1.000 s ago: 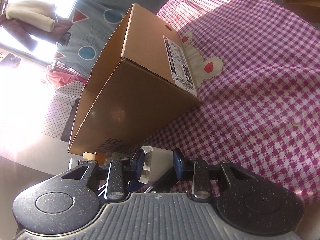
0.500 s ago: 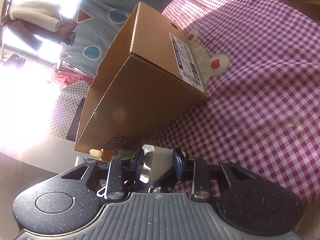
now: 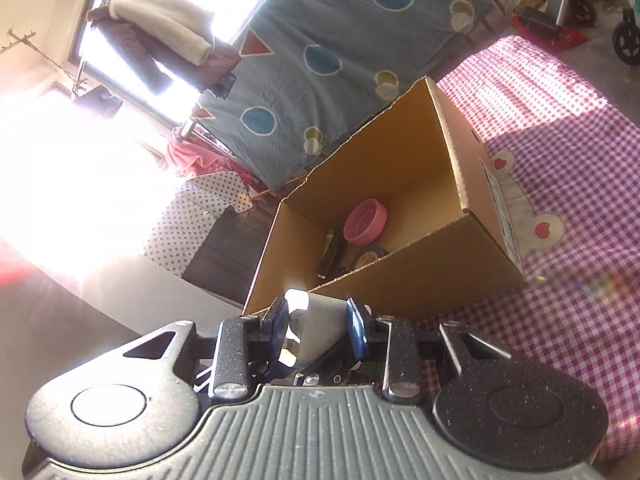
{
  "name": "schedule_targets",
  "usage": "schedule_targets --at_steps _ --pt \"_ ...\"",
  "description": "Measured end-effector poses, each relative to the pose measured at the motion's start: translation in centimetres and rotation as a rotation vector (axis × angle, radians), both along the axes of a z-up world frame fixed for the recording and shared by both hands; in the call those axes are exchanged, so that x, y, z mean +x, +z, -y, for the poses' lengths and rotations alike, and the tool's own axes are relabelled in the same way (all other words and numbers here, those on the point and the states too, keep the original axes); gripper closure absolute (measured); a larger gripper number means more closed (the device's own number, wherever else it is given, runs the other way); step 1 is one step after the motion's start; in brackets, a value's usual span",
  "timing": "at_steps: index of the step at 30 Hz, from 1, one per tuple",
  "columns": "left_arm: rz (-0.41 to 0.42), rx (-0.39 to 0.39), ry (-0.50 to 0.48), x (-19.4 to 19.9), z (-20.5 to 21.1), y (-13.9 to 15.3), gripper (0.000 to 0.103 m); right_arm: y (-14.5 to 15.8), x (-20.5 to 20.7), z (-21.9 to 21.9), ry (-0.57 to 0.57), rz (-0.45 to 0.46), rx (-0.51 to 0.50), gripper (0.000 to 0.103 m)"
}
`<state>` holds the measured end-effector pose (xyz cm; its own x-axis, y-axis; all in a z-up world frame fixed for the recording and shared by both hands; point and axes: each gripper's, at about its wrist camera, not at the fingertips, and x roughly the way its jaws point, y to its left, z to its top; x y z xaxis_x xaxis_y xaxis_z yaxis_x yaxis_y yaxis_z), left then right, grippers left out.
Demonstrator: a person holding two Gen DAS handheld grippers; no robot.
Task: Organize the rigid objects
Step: 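Lift the plug charger with the right gripper into the box, open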
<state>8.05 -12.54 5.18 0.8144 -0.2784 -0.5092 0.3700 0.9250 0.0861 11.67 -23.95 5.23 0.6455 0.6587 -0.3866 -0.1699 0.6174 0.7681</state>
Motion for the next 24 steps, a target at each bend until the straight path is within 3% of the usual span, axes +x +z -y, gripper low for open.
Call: schedule_targets --at_steps 5,11,18,24 --pt "0.019 -0.008 0.029 2.5 -0.4 2.7 0.077 3.4 3.3 -1.0 0.053 0.055 -0.024 0.068" --pt "-0.092 -0.038 0.056 8.1 -1.2 4.2 0.077 5.5 9.4 -2.2 0.108 0.031 -0.076 0.067" --pt "-0.284 -0.050 0.099 14.7 -1.8 2.5 0.077 3.9 17.9 -3.7 0.154 -0.105 -0.129 0.067" --pt "-0.434 -0.051 0.142 19.5 -2.3 -0.1 0.077 0.9 22.2 -4.5 0.176 -0.193 -0.197 0.067"
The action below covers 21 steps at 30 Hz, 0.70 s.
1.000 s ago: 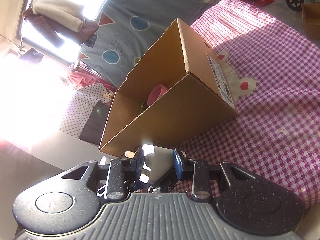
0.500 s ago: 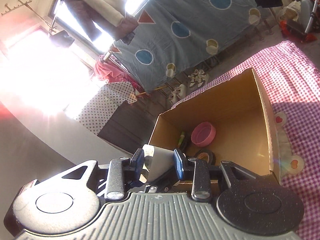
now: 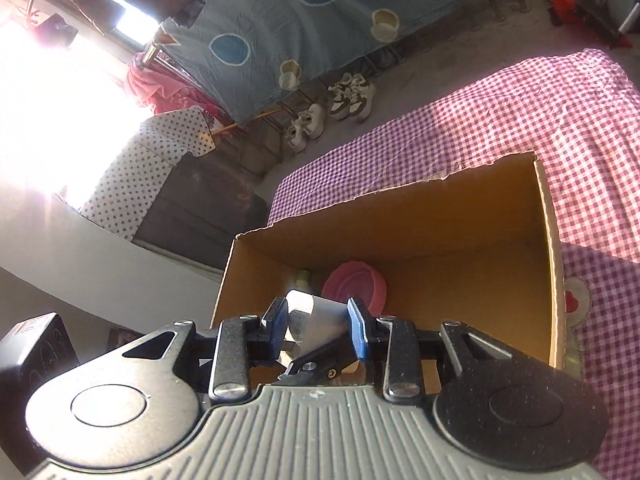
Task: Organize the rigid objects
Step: 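Lift the plug charger with the right gripper into the box, open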
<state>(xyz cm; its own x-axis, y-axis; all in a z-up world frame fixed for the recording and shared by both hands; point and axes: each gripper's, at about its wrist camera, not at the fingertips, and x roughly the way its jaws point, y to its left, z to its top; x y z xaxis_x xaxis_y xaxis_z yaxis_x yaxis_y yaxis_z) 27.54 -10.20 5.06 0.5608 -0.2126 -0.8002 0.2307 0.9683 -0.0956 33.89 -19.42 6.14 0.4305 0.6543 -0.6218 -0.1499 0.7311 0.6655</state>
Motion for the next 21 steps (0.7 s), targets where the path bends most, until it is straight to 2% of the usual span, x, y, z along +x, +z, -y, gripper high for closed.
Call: schedule_targets --at_steps 4,11,21 --pt "-0.069 -0.017 0.028 1.9 -0.4 -1.2 0.077 -1.3 2.0 -0.8 0.019 -0.031 -0.057 0.067" --pt "-0.143 -0.053 0.063 3.7 -0.9 -2.5 0.077 -2.8 4.4 -1.8 0.051 -0.050 -0.148 0.067" --pt "-0.180 -0.071 0.065 5.0 -0.5 -3.7 0.075 -4.8 5.7 -2.4 0.061 -0.059 -0.240 0.067"
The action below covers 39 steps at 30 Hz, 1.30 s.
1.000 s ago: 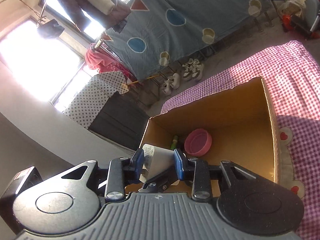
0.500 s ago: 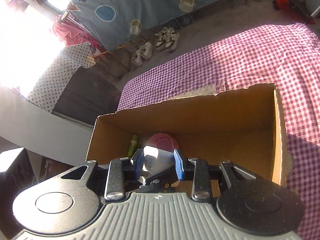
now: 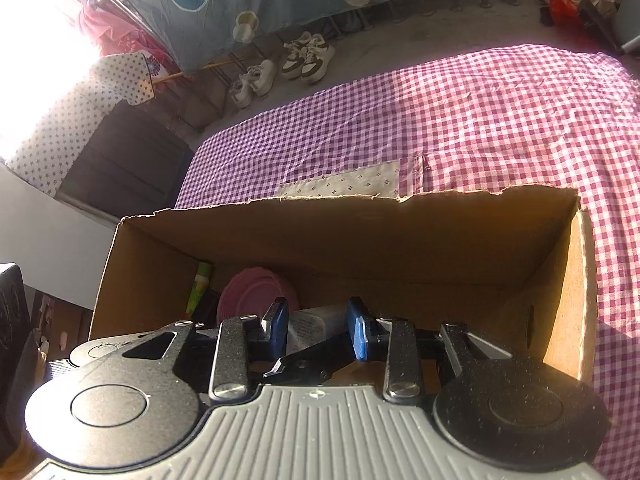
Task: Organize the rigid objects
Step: 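Lift the plug charger with the right gripper into the box, open, then move the open right gripper out of the box toward the green dropper bottle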
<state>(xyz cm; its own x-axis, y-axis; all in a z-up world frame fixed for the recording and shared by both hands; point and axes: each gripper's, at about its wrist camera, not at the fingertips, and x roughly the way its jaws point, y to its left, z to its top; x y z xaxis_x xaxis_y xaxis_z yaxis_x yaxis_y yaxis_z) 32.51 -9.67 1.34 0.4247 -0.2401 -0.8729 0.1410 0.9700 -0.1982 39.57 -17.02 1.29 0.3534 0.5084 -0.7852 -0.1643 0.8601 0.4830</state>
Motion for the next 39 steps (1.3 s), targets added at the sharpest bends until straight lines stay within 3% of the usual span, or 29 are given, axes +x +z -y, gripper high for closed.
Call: schedule_targets --at_steps 4,7,9,13,18,21,26,31,39 --pt "0.001 -0.014 -0.006 0.1 0.3 0.2 0.072 0.4 -0.2 -0.3 0.007 0.026 -0.027 0.066" --pt "0.023 -0.018 -0.012 -0.3 0.3 1.0 0.056 1.2 -0.4 0.0 0.000 0.065 -0.024 0.065" --pt "0.051 0.000 -0.020 -0.7 0.3 1.7 0.040 2.1 -0.9 0.5 -0.013 0.085 -0.012 0.066" --pt "0.103 0.034 -0.034 -2.0 0.2 3.6 0.035 4.8 -3.1 2.0 -0.048 0.149 0.035 0.066" --pt "0.197 0.034 -0.035 -5.0 -1.0 6.8 0.023 8.8 -9.2 4.7 -0.093 0.264 0.155 0.065" --pt "0.269 0.044 -0.051 -7.3 -1.6 8.5 0.015 10.5 -13.8 6.2 -0.109 0.339 0.216 0.059" --pt "0.385 0.039 -0.089 -13.1 -2.7 10.6 0.005 11.6 -20.6 7.9 -0.142 0.418 0.285 0.059" --pt "0.457 0.023 -0.082 -18.3 -4.1 10.5 0.001 11.0 -25.9 8.6 -0.171 0.455 0.325 0.059" --pt "0.401 -0.063 -0.014 -23.4 -6.1 6.3 0.001 7.7 -30.2 7.2 -0.209 0.402 0.322 0.059"
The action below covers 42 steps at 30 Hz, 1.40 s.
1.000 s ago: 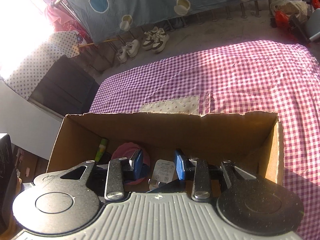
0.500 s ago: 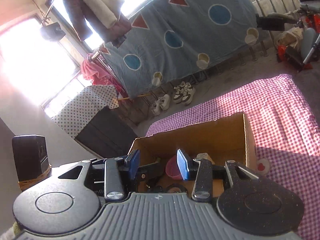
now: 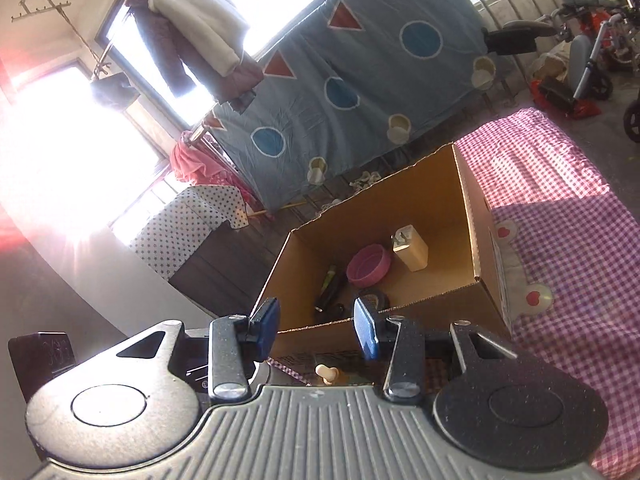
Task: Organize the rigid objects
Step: 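Move the open right gripper out of the box toward the green dropper bottle, then close the right gripper around the green dropper bottle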
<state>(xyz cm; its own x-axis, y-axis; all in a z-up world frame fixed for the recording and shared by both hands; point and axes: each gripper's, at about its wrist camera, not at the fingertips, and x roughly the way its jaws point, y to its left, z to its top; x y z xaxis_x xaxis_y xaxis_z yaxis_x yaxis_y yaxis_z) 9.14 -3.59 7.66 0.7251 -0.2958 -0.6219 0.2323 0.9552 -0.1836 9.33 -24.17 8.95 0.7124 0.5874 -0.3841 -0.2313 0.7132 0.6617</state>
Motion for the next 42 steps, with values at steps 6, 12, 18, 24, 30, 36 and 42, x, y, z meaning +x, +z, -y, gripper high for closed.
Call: schedule_targets --at_steps 6,12,18,24,30,36,42 --pt "-0.028 0.014 -0.001 -1.7 0.1 -2.1 0.001 -2.2 -1.6 -0.4 -0.004 -0.064 0.018 0.059" --pt "-0.028 0.025 -0.026 -2.8 0.2 -3.1 0.001 -2.6 -2.1 -1.0 0.003 -0.077 0.005 0.059" --pt "-0.022 0.026 -0.056 -3.4 0.5 -3.4 0.000 -2.7 -2.3 -1.6 0.014 -0.080 0.000 0.059" --pt "-0.006 0.039 -0.072 -3.9 0.7 -3.7 0.000 -2.9 -2.2 -2.0 0.022 -0.084 -0.004 0.059" --pt "0.017 0.016 -0.067 -4.2 0.7 -3.6 0.000 -3.0 -2.2 -2.2 0.022 -0.088 -0.009 0.059" --pt "0.036 0.013 -0.057 -4.2 0.6 -3.9 0.000 -3.2 -2.2 -2.1 0.018 -0.089 -0.016 0.059" --pt "0.047 0.012 -0.073 -4.1 0.7 -4.7 0.000 -3.8 -2.2 -1.6 -0.008 -0.088 -0.047 0.059"
